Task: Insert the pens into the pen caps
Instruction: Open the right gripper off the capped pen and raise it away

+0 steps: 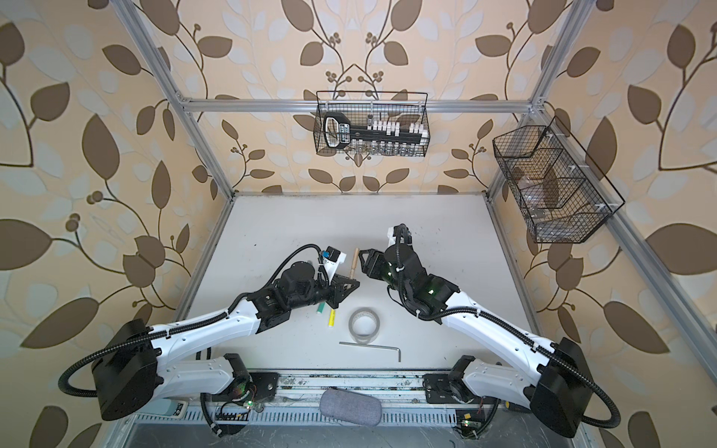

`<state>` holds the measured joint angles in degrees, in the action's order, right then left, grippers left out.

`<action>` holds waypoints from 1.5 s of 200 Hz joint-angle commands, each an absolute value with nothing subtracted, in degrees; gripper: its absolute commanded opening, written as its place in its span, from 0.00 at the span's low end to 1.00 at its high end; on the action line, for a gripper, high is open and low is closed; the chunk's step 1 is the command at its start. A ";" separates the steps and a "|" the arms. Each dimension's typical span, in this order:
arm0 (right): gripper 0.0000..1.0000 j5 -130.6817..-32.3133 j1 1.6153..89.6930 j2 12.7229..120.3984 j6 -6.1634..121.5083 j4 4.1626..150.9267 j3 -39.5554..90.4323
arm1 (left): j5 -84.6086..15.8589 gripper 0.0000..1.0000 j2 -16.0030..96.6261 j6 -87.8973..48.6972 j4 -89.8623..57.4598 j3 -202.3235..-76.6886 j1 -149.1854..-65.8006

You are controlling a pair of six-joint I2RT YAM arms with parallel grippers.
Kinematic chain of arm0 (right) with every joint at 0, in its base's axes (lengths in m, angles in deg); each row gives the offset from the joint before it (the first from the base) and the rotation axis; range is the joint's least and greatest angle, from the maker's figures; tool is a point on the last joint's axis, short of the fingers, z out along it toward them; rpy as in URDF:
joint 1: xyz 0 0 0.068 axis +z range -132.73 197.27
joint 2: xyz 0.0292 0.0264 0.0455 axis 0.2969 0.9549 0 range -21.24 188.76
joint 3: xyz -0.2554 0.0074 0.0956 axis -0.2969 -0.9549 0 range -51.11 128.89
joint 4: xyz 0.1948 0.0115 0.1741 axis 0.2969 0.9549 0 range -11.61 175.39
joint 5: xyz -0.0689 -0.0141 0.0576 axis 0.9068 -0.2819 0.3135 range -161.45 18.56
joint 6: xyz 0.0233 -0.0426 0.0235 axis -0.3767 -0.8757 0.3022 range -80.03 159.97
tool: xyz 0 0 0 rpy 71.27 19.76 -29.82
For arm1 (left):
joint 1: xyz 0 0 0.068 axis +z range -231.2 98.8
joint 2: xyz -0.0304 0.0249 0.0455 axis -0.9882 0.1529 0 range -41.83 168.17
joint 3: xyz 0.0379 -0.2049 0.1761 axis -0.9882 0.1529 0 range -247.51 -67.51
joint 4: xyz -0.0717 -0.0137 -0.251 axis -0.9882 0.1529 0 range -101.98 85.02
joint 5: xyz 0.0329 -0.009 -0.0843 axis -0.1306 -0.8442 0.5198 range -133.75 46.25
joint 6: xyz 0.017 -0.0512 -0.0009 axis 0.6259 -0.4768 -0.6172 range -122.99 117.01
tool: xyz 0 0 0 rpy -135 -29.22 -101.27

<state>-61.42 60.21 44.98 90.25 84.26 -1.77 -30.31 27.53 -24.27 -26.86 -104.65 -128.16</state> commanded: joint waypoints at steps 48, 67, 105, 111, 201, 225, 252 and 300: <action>0.61 -60.45 60.66 42.28 89.97 83.58 0.16 | -29.41 0.00 25.43 -22.68 -29.21 -104.42 -129.10; 0.61 -56.40 61.83 39.05 89.94 84.42 -0.77 | -29.51 0.00 25.06 -22.68 -29.23 -104.20 -129.10; 0.61 -51.84 66.28 37.52 87.41 83.35 0.19 | -29.33 0.00 24.96 -22.66 -29.29 -104.13 -129.18; 0.62 -52.05 66.60 38.29 87.20 83.53 0.92 | -29.24 0.00 24.88 -22.64 -29.33 -104.07 -129.19; 0.50 -51.96 66.58 52.88 86.25 88.41 11.85 | -29.33 0.00 24.36 -22.33 -29.29 -103.93 -129.48; 0.42 -51.32 66.58 54.14 86.44 88.42 12.23 | -29.46 0.00 24.11 -22.21 -29.21 -103.90 -129.46; 0.29 -51.45 66.72 54.68 86.88 88.33 11.86 | -29.84 0.00 24.00 -22.06 -29.21 -103.76 -129.46; 0.06 -52.32 67.96 54.10 89.15 87.80 9.03 | -32.81 0.00 23.92 -23.46 -32.84 -102.18 -129.46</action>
<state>-51.57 66.81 54.20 87.35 88.04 10.58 -30.75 25.54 -23.94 -27.34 -103.58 -128.91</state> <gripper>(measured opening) 0.106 0.115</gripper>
